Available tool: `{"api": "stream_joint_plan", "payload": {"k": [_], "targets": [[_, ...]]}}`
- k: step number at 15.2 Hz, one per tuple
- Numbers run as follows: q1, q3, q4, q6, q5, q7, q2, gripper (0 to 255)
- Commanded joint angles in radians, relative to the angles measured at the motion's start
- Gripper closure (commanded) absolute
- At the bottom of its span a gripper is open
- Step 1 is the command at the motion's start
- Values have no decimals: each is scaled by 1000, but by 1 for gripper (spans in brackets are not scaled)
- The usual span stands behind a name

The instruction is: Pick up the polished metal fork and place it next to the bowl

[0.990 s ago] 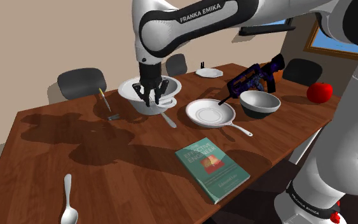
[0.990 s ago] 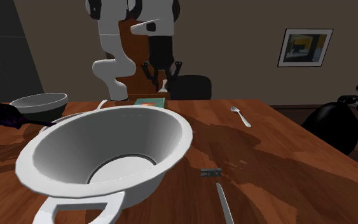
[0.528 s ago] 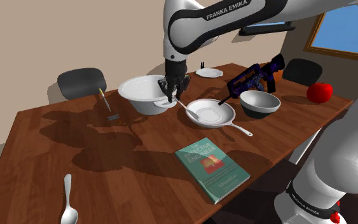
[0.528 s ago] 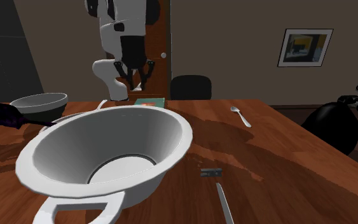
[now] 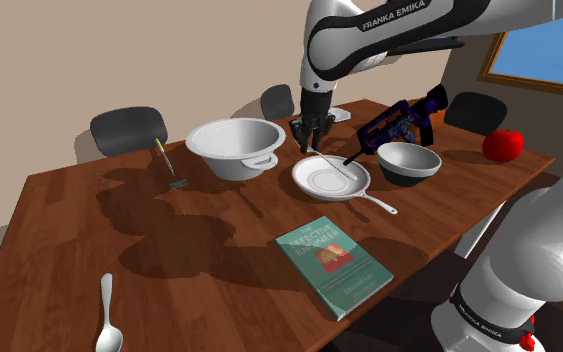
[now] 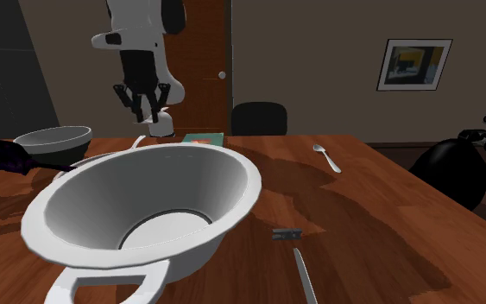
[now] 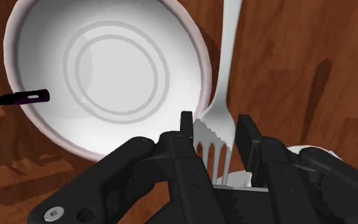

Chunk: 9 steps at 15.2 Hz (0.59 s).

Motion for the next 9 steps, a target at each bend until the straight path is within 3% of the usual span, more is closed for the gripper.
{"api": "stream_joint_plan", "payload": {"k": [1, 9], "targets": [[-16, -29, -27, -5, -1, -46, -32, 255], [-93, -164, -108, -14, -32, -240, -118, 255]]}}
